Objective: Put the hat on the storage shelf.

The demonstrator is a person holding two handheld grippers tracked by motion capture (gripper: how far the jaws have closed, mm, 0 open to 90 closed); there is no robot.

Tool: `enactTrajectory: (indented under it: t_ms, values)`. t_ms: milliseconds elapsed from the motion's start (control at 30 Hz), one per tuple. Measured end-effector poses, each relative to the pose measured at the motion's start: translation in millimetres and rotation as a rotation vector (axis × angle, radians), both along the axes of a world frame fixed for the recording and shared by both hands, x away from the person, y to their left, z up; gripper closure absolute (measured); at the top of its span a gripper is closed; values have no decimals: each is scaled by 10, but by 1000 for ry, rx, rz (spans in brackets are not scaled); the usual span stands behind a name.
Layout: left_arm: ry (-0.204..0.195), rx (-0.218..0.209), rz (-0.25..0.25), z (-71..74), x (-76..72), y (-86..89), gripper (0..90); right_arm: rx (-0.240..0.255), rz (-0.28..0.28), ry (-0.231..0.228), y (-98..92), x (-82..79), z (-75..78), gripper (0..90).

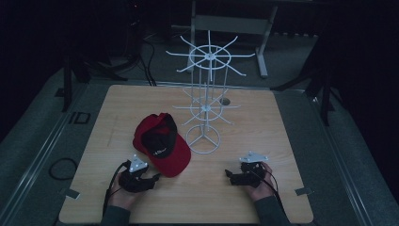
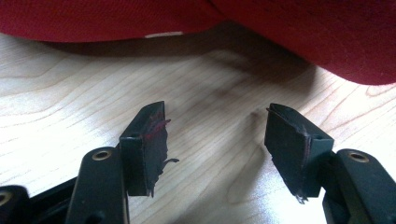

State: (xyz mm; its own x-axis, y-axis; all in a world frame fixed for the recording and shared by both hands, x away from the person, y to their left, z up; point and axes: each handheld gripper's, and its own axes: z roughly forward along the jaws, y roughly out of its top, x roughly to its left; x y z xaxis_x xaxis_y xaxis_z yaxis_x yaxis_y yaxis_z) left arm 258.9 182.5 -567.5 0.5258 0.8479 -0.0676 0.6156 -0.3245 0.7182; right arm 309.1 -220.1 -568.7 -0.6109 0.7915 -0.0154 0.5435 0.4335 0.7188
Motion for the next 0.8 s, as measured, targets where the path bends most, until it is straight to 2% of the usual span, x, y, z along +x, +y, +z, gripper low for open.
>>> enactTrajectory:
  t_ms: [67,100,233,367,433,567,633,800]
  values:
    - [-16,22,-5,-8,-8,-19,396,0,-3,-1,-1,-4,0,130]
    - [-32,47,-11,-16,-16,-36,397,1,-6,0,-1,-6,0,130]
    - [-35,48,-4,-18,-15,-50,394,1,-9,-1,0,-10,-1,130]
    - [-21,58,13,2,-31,-76,408,1,-12,-1,0,-13,-1,130]
    - [-8,62,13,20,-37,-90,463,1,-13,0,0,-16,0,130]
    - [13,68,23,43,-42,-98,508,1,-13,-1,0,-16,0,130]
    - [48,23,14,61,-48,-84,528,1,-13,0,0,-16,0,130]
    - [49,30,-19,70,-99,-140,511,1,-15,0,1,-17,0,130]
